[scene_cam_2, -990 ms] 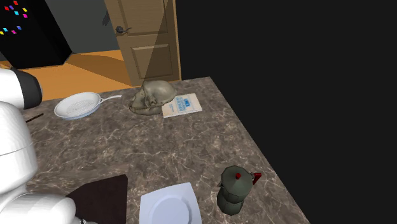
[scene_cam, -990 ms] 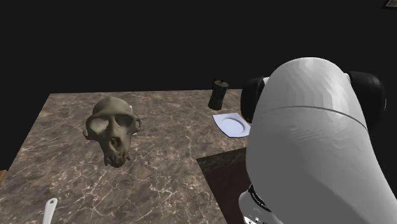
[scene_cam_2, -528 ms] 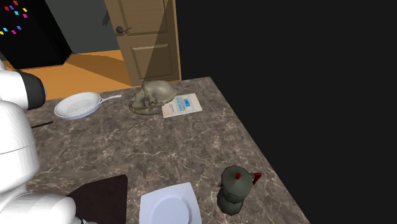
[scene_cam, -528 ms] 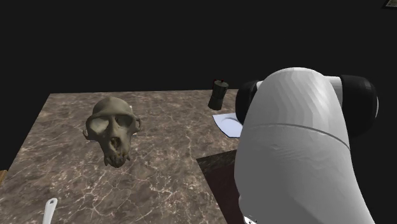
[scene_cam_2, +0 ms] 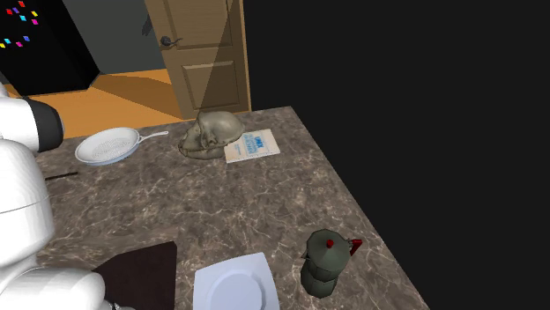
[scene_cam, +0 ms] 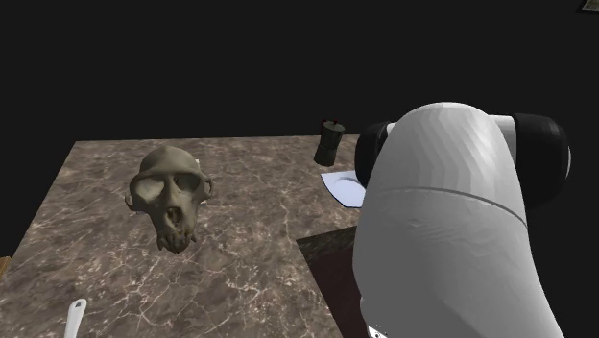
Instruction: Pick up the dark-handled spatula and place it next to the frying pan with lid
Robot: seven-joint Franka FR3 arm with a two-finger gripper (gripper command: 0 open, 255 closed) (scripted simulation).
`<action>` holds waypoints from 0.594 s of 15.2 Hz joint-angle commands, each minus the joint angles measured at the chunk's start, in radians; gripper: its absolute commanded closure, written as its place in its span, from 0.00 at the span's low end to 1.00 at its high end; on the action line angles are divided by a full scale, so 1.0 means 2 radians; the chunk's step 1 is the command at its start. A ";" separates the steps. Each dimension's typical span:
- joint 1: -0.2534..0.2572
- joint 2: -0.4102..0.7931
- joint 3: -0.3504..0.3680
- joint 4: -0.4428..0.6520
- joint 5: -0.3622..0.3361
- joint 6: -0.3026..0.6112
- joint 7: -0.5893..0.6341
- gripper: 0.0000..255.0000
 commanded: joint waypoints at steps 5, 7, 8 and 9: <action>-0.003 -0.007 0.006 0.007 0.008 -0.012 -0.005 0.00; -0.007 -0.021 0.017 0.025 0.022 -0.038 -0.014 0.00; -0.008 -0.025 0.021 0.032 0.028 -0.048 -0.017 0.00; -0.008 -0.025 0.020 0.032 0.028 -0.048 -0.017 0.00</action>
